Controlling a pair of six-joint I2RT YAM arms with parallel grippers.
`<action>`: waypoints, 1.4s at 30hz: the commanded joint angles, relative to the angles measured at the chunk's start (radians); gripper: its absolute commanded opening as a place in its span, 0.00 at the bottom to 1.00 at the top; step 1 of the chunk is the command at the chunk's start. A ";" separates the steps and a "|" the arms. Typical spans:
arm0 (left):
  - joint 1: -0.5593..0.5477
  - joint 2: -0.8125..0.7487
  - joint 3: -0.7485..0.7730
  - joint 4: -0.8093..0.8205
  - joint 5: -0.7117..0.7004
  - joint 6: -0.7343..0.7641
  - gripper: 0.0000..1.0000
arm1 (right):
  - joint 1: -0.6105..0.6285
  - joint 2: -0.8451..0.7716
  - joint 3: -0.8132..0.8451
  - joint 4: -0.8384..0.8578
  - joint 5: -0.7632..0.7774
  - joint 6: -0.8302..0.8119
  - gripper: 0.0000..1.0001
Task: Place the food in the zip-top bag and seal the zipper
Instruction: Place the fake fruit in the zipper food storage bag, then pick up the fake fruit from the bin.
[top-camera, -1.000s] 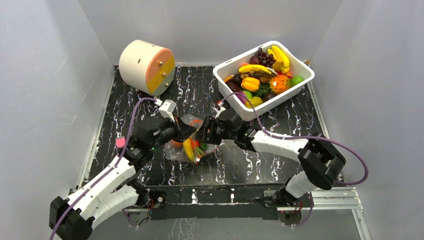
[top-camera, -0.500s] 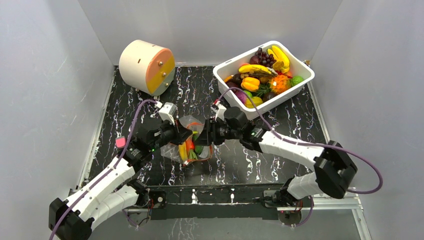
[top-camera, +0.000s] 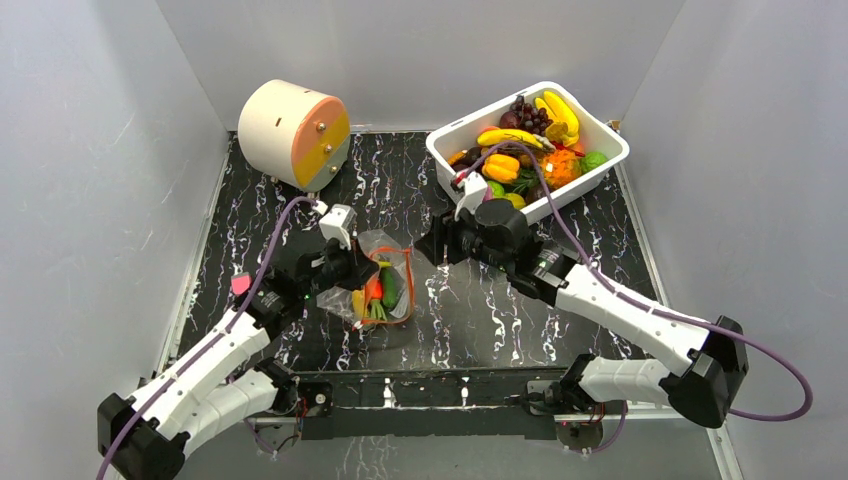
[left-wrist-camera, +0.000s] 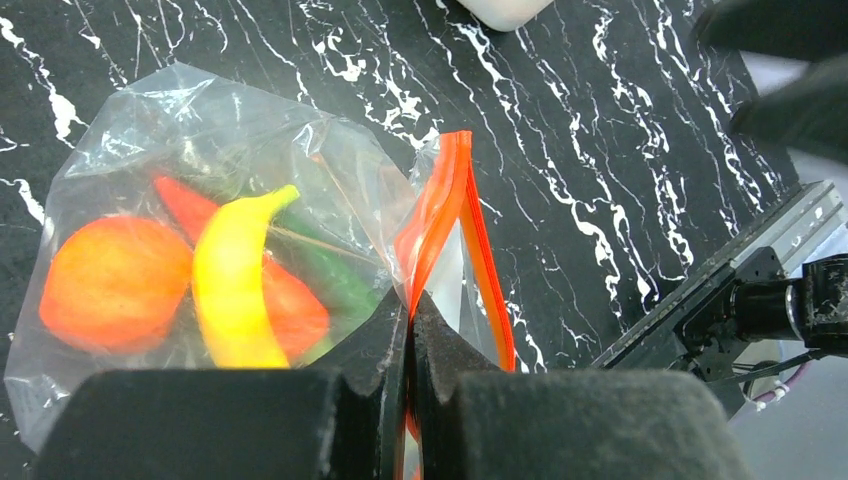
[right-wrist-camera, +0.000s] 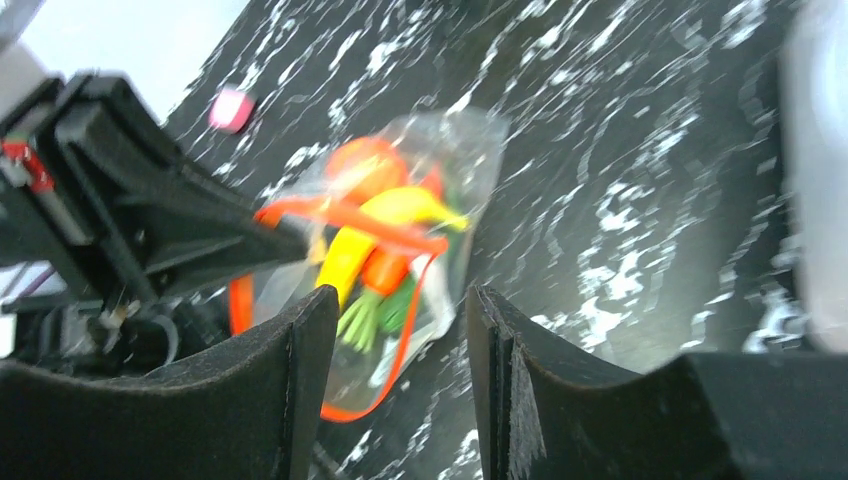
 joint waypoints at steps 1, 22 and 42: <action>-0.004 0.008 0.063 -0.080 -0.005 0.038 0.00 | -0.001 0.017 0.146 -0.059 0.241 -0.194 0.49; -0.004 0.009 0.087 -0.135 0.042 0.133 0.00 | -0.209 0.410 0.361 0.079 0.551 -0.591 0.56; -0.004 -0.015 0.081 -0.120 0.046 0.146 0.00 | -0.315 0.761 0.671 0.084 0.587 -0.840 0.59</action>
